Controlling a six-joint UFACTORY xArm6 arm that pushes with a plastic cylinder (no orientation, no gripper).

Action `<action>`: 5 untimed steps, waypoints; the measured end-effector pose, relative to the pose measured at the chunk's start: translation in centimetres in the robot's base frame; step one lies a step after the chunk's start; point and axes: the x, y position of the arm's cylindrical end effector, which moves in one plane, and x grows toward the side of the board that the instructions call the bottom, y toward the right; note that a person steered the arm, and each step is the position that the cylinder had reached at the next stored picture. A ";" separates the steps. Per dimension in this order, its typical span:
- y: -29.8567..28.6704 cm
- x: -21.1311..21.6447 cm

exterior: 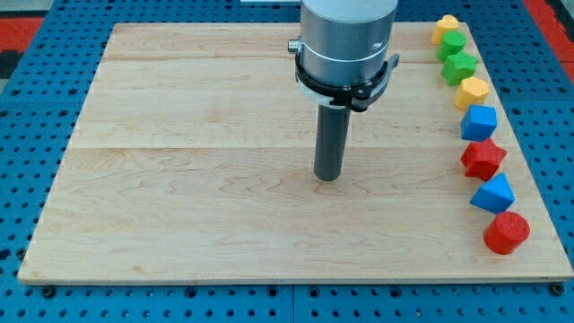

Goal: Move your arm towards red circle

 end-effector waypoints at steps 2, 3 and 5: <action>0.4 0.0; 0.4 0.0; -0.8 3.7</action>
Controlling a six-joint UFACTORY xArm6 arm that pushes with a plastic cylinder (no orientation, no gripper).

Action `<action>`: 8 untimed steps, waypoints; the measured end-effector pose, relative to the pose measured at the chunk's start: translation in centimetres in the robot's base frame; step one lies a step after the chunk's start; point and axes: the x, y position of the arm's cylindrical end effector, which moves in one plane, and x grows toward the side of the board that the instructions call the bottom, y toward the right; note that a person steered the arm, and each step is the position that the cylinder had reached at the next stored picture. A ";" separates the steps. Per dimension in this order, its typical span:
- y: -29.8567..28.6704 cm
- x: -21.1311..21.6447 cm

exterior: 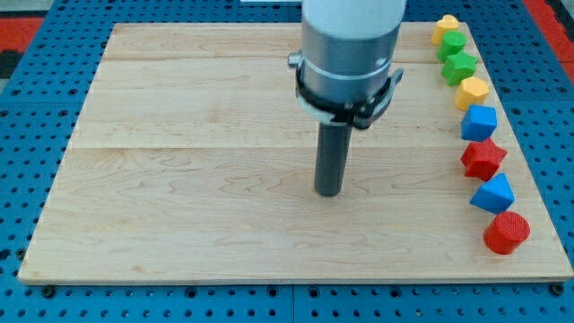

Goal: Move your arm towards red circle

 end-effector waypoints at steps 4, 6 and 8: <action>7.8 9.5; 15.4 9.5; 19.4 9.4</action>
